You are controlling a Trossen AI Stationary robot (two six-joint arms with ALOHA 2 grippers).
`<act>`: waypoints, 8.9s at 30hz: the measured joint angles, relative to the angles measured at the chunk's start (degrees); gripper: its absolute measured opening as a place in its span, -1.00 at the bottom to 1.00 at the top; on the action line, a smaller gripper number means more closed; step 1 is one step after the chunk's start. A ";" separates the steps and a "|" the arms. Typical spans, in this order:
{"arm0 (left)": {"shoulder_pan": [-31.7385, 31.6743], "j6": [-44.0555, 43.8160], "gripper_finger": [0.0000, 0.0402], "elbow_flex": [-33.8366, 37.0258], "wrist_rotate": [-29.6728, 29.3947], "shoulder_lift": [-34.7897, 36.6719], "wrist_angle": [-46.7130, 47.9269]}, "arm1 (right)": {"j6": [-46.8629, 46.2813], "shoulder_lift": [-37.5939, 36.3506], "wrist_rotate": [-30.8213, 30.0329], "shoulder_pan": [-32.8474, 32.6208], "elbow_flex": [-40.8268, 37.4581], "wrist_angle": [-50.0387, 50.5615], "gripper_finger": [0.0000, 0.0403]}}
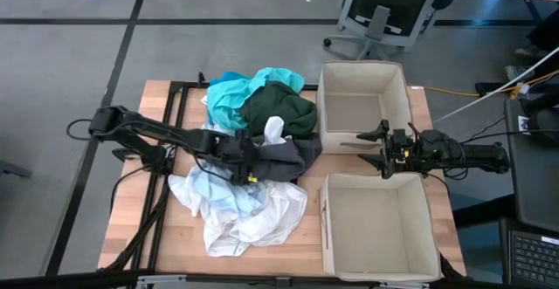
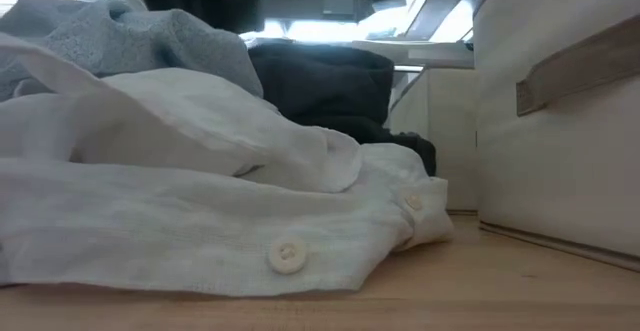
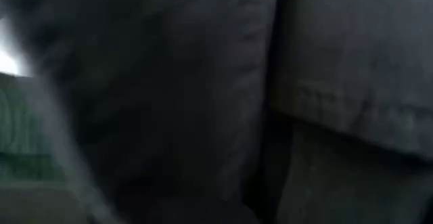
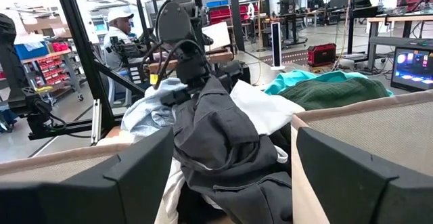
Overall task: Sort clothes
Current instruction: Put the black shorts into the top bin
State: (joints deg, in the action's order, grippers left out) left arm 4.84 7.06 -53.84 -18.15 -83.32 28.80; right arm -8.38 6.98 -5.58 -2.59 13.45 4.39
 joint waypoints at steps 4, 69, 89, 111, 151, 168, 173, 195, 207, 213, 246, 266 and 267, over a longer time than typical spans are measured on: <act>0.02 0.91 -0.19 0.02 -0.41 -0.82 -3.28 | -0.02 0.00 0.00 0.00 0.00 0.00 0.57; -10.64 14.31 -0.92 -21.27 -6.62 11.50 -16.22 | 13.46 34.97 -17.08 0.00 19.24 -15.76 0.57; -10.47 15.64 -0.92 -21.27 -6.55 11.53 -19.43 | 14.99 68.56 -15.84 0.86 36.68 -23.08 0.57; -7.82 9.65 -0.92 -21.30 5.22 11.33 -4.82 | 43.48 71.04 -25.54 1.21 39.58 -40.52 0.57; -7.91 8.71 -0.35 -21.38 14.42 9.25 -15.73 | 41.79 74.77 -4.53 1.18 51.32 -24.44 -0.80; -8.29 9.77 -0.07 -21.24 -4.33 18.64 -3.12 | 47.71 62.39 -17.80 2.37 51.49 -24.70 -0.79; -8.68 6.57 -0.07 -20.39 -4.32 18.94 0.72 | 50.84 56.62 -23.36 5.57 51.52 -23.64 -0.78; -8.57 -2.80 -0.07 3.06 -4.12 18.87 -16.47 | 44.56 44.15 -42.21 21.80 51.52 10.24 -0.77; -8.57 -5.81 -0.07 8.52 -4.11 18.87 -25.09 | 24.38 44.79 -29.90 36.21 51.47 31.02 -0.77; -8.57 -4.74 -0.07 8.52 -4.13 18.89 -25.47 | 15.08 47.77 -19.60 39.51 51.41 40.45 -0.74; -8.52 -5.37 -0.07 8.50 -4.11 18.72 -24.66 | 8.18 71.80 -6.73 39.87 51.41 54.49 -0.72; -8.52 -5.10 -0.07 8.48 -4.11 18.72 -24.70 | 8.26 77.88 -9.95 39.71 51.40 52.86 -0.72; -8.52 -5.10 -0.07 8.48 -4.11 18.72 -24.70 | 8.26 77.88 -9.98 39.70 51.39 52.85 -0.72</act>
State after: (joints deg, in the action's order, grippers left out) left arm -3.68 1.96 -45.36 -22.26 -64.60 4.10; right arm -0.12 84.86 -15.56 37.11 64.84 57.23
